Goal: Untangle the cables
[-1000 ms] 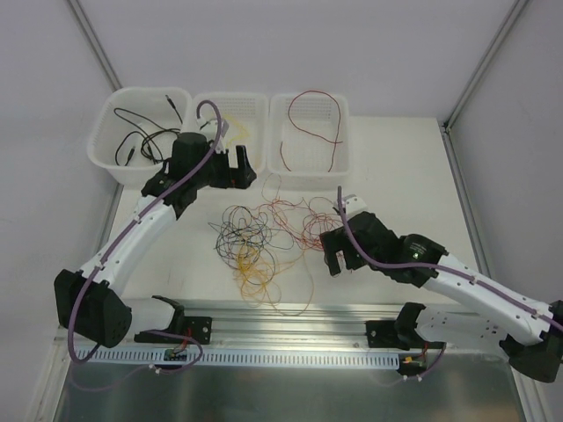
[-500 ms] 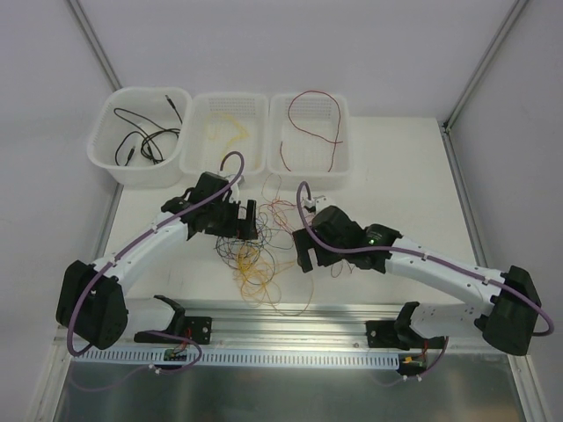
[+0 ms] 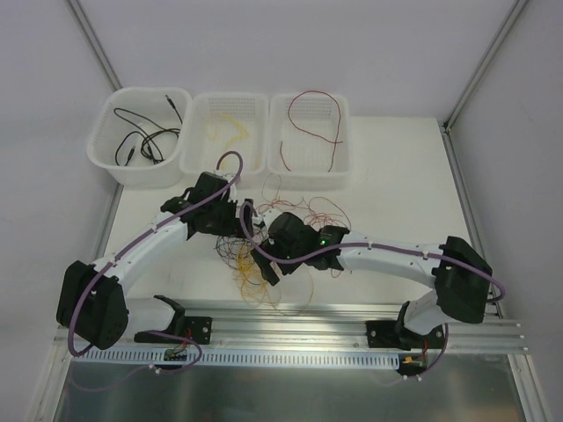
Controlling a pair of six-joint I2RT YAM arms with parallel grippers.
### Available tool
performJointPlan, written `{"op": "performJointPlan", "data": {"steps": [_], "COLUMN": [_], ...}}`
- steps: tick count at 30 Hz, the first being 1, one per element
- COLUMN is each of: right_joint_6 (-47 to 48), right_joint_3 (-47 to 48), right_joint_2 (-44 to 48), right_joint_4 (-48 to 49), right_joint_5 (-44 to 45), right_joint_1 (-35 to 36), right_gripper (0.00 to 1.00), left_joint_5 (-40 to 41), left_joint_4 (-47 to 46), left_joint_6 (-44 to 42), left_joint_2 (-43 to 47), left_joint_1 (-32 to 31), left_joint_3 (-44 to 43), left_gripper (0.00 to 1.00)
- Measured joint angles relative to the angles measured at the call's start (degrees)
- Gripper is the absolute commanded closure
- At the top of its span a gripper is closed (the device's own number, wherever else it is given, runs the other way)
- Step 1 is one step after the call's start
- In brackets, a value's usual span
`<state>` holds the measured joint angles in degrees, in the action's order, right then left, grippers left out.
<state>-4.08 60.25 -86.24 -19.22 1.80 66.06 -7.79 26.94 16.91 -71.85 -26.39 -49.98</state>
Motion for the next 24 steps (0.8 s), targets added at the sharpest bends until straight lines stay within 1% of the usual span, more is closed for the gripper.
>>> {"op": "performJointPlan", "data": {"steps": [3,4,7,8,10,11,12,13,14,15,17,21,24], "right_joint_6": [1.25,1.55,2.10,2.16,2.25,2.19,2.23,2.49,2.34,2.40,2.23,2.36,3.67], "right_joint_3": [1.62,2.29,4.44,5.03,5.88,5.99,5.99,5.99,5.99,5.97,5.97,5.95,6.12], "right_joint_2": [-4.81,-6.38,-10.71,-11.98,-13.92,-14.58,-15.06,-15.41,-15.61,-15.65,-15.58,-13.40,-8.15], "right_joint_4": [1.16,1.53,2.64,3.15,4.11,4.42,4.55,4.52,4.52,4.52,4.55,3.15,-0.42], "right_joint_5": [-1.62,-2.01,-2.54,-2.54,-2.43,-2.01,-1.49,-0.79,-0.04,0.85,2.51,5.66,8.50], "right_joint_1": [0.70,1.18,3.06,3.56,4.39,4.59,4.68,4.68,4.63,4.63,4.57,4.57,4.52], "right_gripper": [0.07,0.07,0.12,0.14,0.25,0.32,0.48,0.56,0.73,0.83,0.99,0.99,0.99], "left_joint_5": [1.03,0.92,0.26,0.09,-0.28,-0.55,-0.79,-0.98,-1.14,-1.22,-1.27,-1.40,-1.99], "left_joint_4": [0.35,0.42,0.52,0.52,0.57,0.55,0.55,0.61,0.63,0.66,0.66,0.76,0.81], "left_joint_6": [0.13,0.28,0.68,0.72,0.85,0.87,0.87,0.87,0.87,0.87,0.87,0.87,0.87], "left_joint_2": [0.04,0.04,-0.15,-0.26,-0.72,-0.94,-1.14,-1.25,-1.31,-1.33,-1.33,-1.33,-1.33], "left_joint_1": [1.92,3.19,7.50,8.50,10.08,10.29,10.32,10.29,10.29,10.27,10.25,10.27,10.27], "left_joint_3": [0.00,0.00,-0.07,-0.11,-0.33,-0.39,-0.39,-0.39,-0.39,-0.39,-0.42,-0.44,-0.44], "left_gripper": [0.01,0.01,0.01,0.01,0.01,0.01,0.01,0.01,0.01,0.01,0.01,0.01,0.01]}}
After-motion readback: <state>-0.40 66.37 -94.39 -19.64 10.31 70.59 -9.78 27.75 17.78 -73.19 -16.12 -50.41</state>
